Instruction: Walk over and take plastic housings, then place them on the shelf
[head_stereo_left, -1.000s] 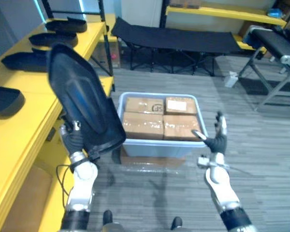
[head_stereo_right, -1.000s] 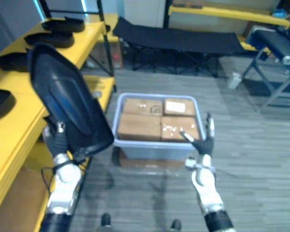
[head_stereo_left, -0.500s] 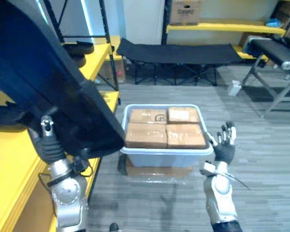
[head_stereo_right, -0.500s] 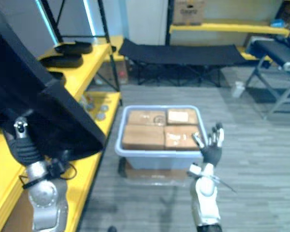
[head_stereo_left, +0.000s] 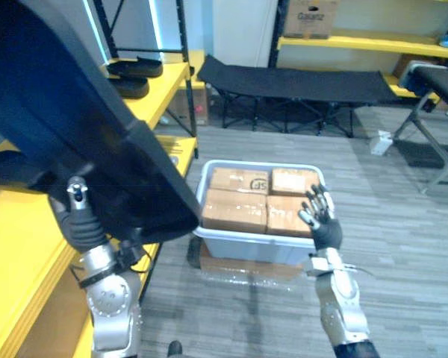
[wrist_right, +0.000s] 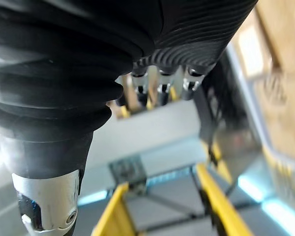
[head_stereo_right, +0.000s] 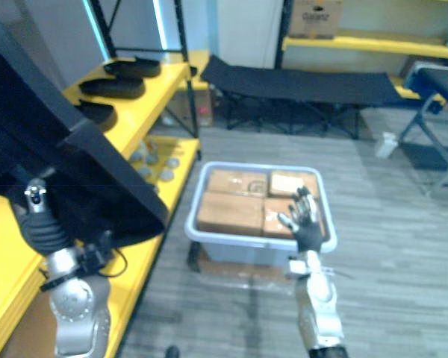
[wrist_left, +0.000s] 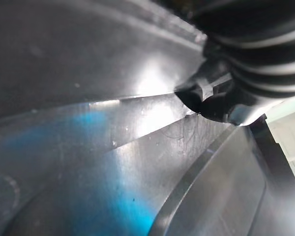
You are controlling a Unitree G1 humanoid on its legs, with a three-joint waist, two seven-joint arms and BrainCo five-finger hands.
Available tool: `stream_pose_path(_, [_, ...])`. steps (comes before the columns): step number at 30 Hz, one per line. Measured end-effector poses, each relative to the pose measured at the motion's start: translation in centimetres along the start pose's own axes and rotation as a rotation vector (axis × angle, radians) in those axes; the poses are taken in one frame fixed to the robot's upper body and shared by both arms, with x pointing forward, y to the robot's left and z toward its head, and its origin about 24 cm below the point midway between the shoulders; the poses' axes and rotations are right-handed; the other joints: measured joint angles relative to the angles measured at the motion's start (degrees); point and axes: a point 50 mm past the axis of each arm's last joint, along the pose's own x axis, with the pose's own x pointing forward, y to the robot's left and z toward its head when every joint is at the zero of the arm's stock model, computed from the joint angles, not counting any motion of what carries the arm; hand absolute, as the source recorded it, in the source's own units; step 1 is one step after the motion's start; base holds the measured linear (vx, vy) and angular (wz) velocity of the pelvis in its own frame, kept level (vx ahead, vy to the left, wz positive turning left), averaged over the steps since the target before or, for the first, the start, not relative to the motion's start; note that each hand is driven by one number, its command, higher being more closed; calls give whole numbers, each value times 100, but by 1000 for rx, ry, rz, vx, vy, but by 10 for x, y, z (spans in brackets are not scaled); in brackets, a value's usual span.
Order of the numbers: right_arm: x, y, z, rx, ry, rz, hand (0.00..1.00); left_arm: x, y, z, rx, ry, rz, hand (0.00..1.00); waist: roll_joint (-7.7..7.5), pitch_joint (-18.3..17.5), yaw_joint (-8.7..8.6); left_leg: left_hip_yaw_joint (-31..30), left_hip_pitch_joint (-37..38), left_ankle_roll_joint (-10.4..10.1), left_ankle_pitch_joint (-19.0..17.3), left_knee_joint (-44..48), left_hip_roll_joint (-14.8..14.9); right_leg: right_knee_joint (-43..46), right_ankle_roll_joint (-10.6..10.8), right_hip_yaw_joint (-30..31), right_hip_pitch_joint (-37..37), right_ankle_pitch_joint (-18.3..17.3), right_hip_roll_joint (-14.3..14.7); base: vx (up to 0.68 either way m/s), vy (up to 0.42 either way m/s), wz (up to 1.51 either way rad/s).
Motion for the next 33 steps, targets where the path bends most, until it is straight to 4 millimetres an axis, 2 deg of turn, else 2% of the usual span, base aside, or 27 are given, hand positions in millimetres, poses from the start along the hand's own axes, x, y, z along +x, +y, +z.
stream_pose_path(2, [5, 14, -2, 9, 5, 58, 0, -1, 10, 0, 72, -3, 43, 100, 6, 2, 103, -211, -36, 2, 2, 1, -21, 23, 8, -183, 111, -94, 6, 47, -49, 70])
stream_pose_path(4, [17, 40, -5, 21, 11, 164, 0, -4, 34, 0, 193, 4, 130, 100, 26, -1, 354, -598, -228, -14, 44, 2, -69, 91, 12, -556, 209, -208, 17, 57, -58, 82])
stream_pose_path(5, [20, 45, -6, 21, 13, 183, 0, -5, 41, 1, 222, 8, 154, 100, 25, -2, 438, -713, -282, -21, 57, 3, -86, 106, 10, -641, 227, -235, 22, 72, -63, 89])
stream_pose_path(6, [26, 55, -9, 7, 24, 206, 0, -8, 56, 2, 276, 16, 195, 100, 17, 0, 603, -919, -366, -23, 76, 4, -133, 122, 3, -861, 313, -286, 24, 73, -48, 76])
stream_pose_path(7, [28, 57, -11, 2, 29, 210, 0, -10, 62, 4, 300, 20, 214, 100, 13, -2, 690, -1051, -404, -31, 85, 4, -167, 130, 2, -953, 365, -304, 24, 111, -53, 102])
stream_pose_path(9, [33, 60, -17, -25, 53, 189, 0, -17, 87, 11, 395, 29, 264, 100, -44, 7, 1018, -1514, -472, -38, 90, 4, -320, 147, -77, -1082, 627, -445, 16, 136, -27, 111])
stream_pose_path(10, [34, 60, -18, -30, 55, 187, 0, -19, 93, 14, 419, 31, 278, 100, -60, 7, 1072, -1617, -492, -42, 99, 5, -362, 155, -96, -1089, 698, -477, 11, 131, -39, 104])
stream_pose_path(12, [39, 62, -21, -45, 65, 180, 0, -34, 113, 25, 488, 57, 346, 100, -71, 21, 1350, -1878, -497, -44, 101, 5, -452, 197, -115, -1233, 885, -540, 5, 93, -48, 70])
stream_pose_path(15, [41, 62, -21, -52, 65, 179, 0, -51, 132, 34, 505, 101, 431, 100, -80, 57, 1525, -2056, -538, -49, 104, 6, -529, 204, -115, -1359, 977, -593, 5, 18, -12, 34])
stream_pose_path(17, [41, 61, -22, -54, 71, 177, 0, -55, 136, 35, 486, 115, 459, 100, -116, 106, 1523, -2130, -620, 6, 158, 8, -595, 220, -156, -1546, 1039, -658, 5, -30, 3, 57])
stream_pose_path(19, [41, 57, -21, -66, 65, 158, 0, -53, 133, 34, 474, 106, 446, 100, -193, 204, 1455, -2035, -863, 244, 234, 136, -708, 250, -159, -1904, 1114, -707, 5, -24, 8, 90])
stream_pose_path(21, [38, 40, -17, -117, 54, 88, 0, -47, 127, 33, 444, 81, 400, 100, -181, 445, 1325, -1435, -1173, 586, 294, 388, -726, 368, -158, -2365, 1312, -706, 9, -16, 84, 135])
stream_pose_path(22, [33, 29, -17, -144, 58, 42, 0, -46, 126, 32, 450, 80, 383, 100, -160, 464, 1306, -1338, -1221, 563, 421, 289, -762, 474, -159, -2468, 1368, -705, -16, 26, 167, 139])
stream_pose_path(24, [32, 20, -15, -169, 52, 8, 0, -45, 127, 33, 453, 75, 376, 100, -112, 509, 1316, -1381, -1235, 463, 695, 57, -820, 650, -160, -2429, 1394, -705, -50, 95, 222, 100])
stream_pose_path(26, [34, 19, -11, -185, 34, 3, 0, -43, 130, 36, 467, 57, 388, 100, -69, 621, 1327, -1393, -1288, 461, 724, 27, -867, 865, -164, -2246, 1379, -704, -82, 93, 211, 72])
stream_pose_path(27, [34, 19, -9, -186, 28, 2, 0, -41, 131, 38, 464, 42, 391, 100, -23, 664, 1304, -1493, -1307, 461, 723, 27, -907, 1088, -207, -1930, 1335, -713, -94, 123, 253, 75])
stream_pose_path(29, [32, 14, -6, -207, 16, -21, 0, -34, 126, 38, 422, 6, 361, 100, 71, 718, 1154, -1855, -1331, 460, 718, 28, -1015, 1634, -390, -1215, 1229, -718, -60, 106, 279, 115])
stream_pose_path(30, [26, 4, 0, -221, -8, -77, 0, -24, 117, 35, 368, -25, 297, 100, 109, 742, 979, -2046, -1417, 515, 609, 43, -1123, 2039, -594, -637, 1111, -644, 27, 60, 260, 154])
stream_pose_path(31, [21, -4, 2, -215, -18, -126, 0, -15, 110, 32, 334, -49, 255, 100, -72, 800, 808, -2023, -1577, 586, 398, 344, -1309, 2203, -690, -313, 1053, -582, -49, 364, 237, 216])
stream_pose_path(32, [8, -17, 4, -192, -26, -225, 0, -3, 101, 28, 304, -80, 184, 100, -304, 801, 608, -1771, -2286, 839, 13, 2520, -1922, 2504, -696, 384, 1021, -579, -109, 578, 150, 181])
stream_pose_path(33, [-7, -30, 8, -196, -35, -297, 0, 1, 95, 25, 286, -79, 147, 100, -54, 729, 515, -1686, -2318, 942, -974, 3487, -2008, 2856, -733, 840, 1007, -451, 232, 582, 169, 161])
